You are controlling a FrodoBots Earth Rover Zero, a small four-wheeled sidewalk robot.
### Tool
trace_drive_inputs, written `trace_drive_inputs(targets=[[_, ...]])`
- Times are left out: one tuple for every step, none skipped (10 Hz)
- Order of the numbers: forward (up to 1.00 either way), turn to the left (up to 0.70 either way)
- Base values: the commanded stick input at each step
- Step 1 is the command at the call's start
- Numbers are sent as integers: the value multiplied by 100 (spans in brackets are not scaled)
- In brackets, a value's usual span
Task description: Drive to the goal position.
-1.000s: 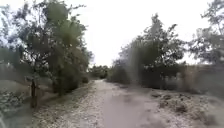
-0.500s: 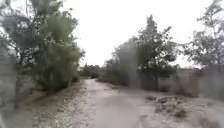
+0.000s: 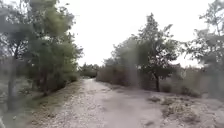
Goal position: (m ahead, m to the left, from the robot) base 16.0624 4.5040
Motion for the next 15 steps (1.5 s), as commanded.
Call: trace_drive_inputs(targets=[[45,0],[45,0],[45,0],[45,0],[45,0],[45,0],[45,0],[45,0],[45,0],[45,0],[45,0],[45,0],[45,0],[45,0],[45,0]])
